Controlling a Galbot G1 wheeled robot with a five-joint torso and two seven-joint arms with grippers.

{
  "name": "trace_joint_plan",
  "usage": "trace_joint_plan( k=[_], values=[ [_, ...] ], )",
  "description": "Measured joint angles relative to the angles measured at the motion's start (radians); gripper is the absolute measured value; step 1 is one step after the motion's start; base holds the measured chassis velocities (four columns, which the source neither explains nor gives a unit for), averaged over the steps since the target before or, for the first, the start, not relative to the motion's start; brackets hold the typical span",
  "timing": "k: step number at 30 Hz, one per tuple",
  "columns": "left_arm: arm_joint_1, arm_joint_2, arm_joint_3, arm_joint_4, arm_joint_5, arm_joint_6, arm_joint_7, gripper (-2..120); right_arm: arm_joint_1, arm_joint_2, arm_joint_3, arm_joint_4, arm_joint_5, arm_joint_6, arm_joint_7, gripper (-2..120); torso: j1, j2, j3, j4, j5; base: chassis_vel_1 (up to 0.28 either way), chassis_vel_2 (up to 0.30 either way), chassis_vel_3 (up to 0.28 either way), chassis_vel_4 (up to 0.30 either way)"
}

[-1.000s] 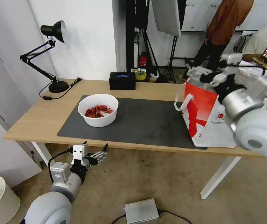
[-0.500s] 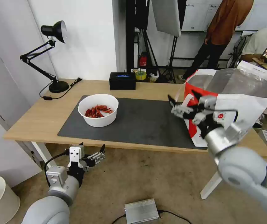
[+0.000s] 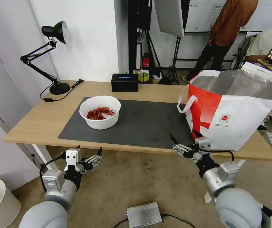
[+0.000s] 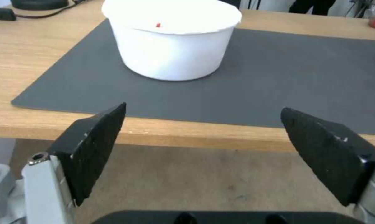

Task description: Pick up the trash from the table and place it into the takeout bag.

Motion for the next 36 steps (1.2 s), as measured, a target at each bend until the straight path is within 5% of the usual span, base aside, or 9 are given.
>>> trace_joint_plan(
  k=[36],
  values=[
    [-0.009,0.005,-0.015,0.013,-0.007,0.004,-0.002,100,-0.054,0.024,-0.023,0.006,0.026,-0.075,0.061,100,0.0,0.0,0.0,0.0,0.0001,0.0,0.0,0.0,0.0]
  ],
)
